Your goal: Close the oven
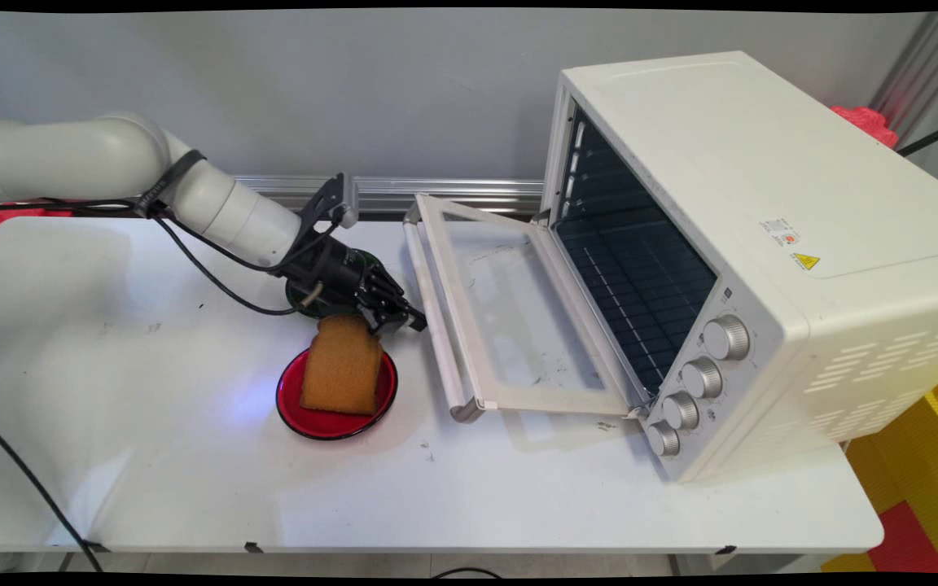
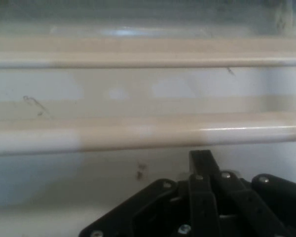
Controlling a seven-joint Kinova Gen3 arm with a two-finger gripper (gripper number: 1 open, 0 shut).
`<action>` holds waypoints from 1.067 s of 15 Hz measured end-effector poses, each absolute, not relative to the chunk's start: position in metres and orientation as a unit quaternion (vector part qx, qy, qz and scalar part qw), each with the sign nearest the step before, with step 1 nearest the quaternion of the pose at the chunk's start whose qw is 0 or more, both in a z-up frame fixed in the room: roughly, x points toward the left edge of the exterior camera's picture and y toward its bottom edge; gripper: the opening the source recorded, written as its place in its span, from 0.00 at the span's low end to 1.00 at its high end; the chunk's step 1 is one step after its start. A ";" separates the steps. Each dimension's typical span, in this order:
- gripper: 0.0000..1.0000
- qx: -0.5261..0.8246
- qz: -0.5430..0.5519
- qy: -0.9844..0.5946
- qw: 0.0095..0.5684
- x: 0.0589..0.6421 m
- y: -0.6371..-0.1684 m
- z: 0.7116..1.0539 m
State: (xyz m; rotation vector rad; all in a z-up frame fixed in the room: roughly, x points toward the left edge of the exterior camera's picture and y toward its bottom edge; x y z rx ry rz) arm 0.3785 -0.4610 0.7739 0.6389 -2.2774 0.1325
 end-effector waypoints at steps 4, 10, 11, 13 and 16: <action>0.00 0.249 0.053 -0.889 0.381 0.373 -0.465 0.769; 0.00 0.246 0.054 -0.884 0.393 0.366 -0.471 0.768; 0.00 0.246 0.055 -0.883 0.396 0.366 -0.472 0.768; 0.00 0.245 0.056 -0.880 0.403 0.364 -0.474 0.770; 0.00 0.242 0.057 -0.876 0.412 0.361 -0.478 0.774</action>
